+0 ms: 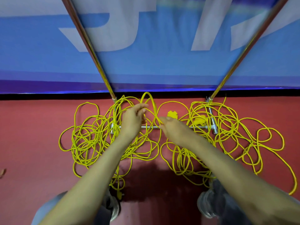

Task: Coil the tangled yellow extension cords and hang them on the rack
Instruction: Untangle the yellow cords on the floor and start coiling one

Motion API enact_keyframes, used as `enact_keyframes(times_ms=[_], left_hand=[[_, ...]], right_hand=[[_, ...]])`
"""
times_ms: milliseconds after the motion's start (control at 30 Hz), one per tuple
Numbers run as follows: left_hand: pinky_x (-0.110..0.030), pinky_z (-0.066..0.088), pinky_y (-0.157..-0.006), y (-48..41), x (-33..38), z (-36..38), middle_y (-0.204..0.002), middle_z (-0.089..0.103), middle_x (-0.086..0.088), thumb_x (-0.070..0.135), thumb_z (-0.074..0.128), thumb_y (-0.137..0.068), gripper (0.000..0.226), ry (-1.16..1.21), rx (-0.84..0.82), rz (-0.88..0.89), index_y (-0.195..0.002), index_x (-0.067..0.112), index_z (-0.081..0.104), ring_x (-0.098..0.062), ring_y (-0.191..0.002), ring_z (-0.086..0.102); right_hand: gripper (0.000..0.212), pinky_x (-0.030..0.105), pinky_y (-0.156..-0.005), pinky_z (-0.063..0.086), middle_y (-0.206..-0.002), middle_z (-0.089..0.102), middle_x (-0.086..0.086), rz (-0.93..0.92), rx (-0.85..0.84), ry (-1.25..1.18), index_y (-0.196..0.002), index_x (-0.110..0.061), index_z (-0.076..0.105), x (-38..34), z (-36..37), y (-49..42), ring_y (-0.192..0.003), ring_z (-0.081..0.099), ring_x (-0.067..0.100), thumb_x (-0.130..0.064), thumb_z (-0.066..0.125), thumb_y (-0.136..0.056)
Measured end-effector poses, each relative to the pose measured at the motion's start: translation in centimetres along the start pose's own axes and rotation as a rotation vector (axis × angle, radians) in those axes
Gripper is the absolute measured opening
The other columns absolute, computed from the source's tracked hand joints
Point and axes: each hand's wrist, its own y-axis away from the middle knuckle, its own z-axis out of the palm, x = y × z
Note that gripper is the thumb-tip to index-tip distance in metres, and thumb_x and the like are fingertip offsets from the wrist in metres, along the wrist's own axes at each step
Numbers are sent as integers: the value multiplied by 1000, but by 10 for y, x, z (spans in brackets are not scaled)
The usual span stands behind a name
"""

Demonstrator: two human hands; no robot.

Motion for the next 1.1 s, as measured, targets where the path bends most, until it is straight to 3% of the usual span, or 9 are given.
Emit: enact_keyframes(times_ms=[133,300,433,533,633,767,867,1000,1100], left_hand=[[-35,45,-74,4,-3,1,-77,65,-7,39,54,-97,33,-129,20,-41,-105,11,67,-30,-79,64],[-43,53,-71,6,-1,5,-73,60,-9,39,51,-99,39,88,-42,-168,-92,3,65,-26,-66,57],[-24,52,-55,16,15,13,-63,58,3,28,46,-102,29,520,-116,-306,-87,10,64,-11,-60,54],[-23,52,-58,11,22,8,-65,61,5,24,51,-100,21,678,-84,-304,-89,13,65,-9,-60,57],[-26,49,-62,10,23,6,-69,60,2,18,65,-91,15,588,-103,-226,-100,5,67,-12,-62,55],[-21,45,-54,7,32,-4,-59,51,8,10,65,-90,5,528,3,-121,-87,14,66,-4,-50,48],[-21,45,-54,-4,33,-29,-63,50,4,13,64,-91,4,564,60,-92,-92,11,67,-7,-53,48],[-16,45,-50,-8,28,-43,-67,47,-3,13,63,-92,6,579,47,-124,-94,8,65,-11,-57,47],[-17,45,-52,-11,21,-47,-66,47,0,13,62,-93,5,599,36,-181,-92,11,66,-5,-52,48]], right_hand=[[30,45,-83,48,-119,57,10,-113,234,-3,-128,-11,48,-21,0,10,-109,56,35,-17,41,-99],[27,32,-86,46,-110,66,11,-104,439,-467,-120,-7,59,-30,-15,10,-101,63,25,-13,53,-95],[21,10,-58,42,-93,67,7,-141,341,-829,-109,-14,62,-33,-24,10,-59,57,-5,-6,61,-89],[16,19,-51,44,-80,58,-7,-83,382,-848,-95,-18,55,-28,-23,10,-48,53,-1,-8,64,-88],[22,26,-53,46,-78,56,-9,-81,379,-841,-83,-27,52,-24,-23,9,-48,53,2,-12,68,-84],[37,28,-57,42,-73,55,1,-48,245,-776,-78,-31,46,-9,-10,-1,-60,49,13,-16,79,-73],[35,29,-62,34,-66,44,-3,-5,28,-491,-71,-26,42,22,11,-5,-61,39,13,-12,74,-79],[28,31,-58,28,-65,44,2,171,54,-421,-72,-18,41,55,20,-4,-57,36,14,-13,62,-89],[27,34,-64,42,-71,61,7,289,70,-655,-72,-10,48,67,12,-5,-61,53,18,-23,54,-95]])
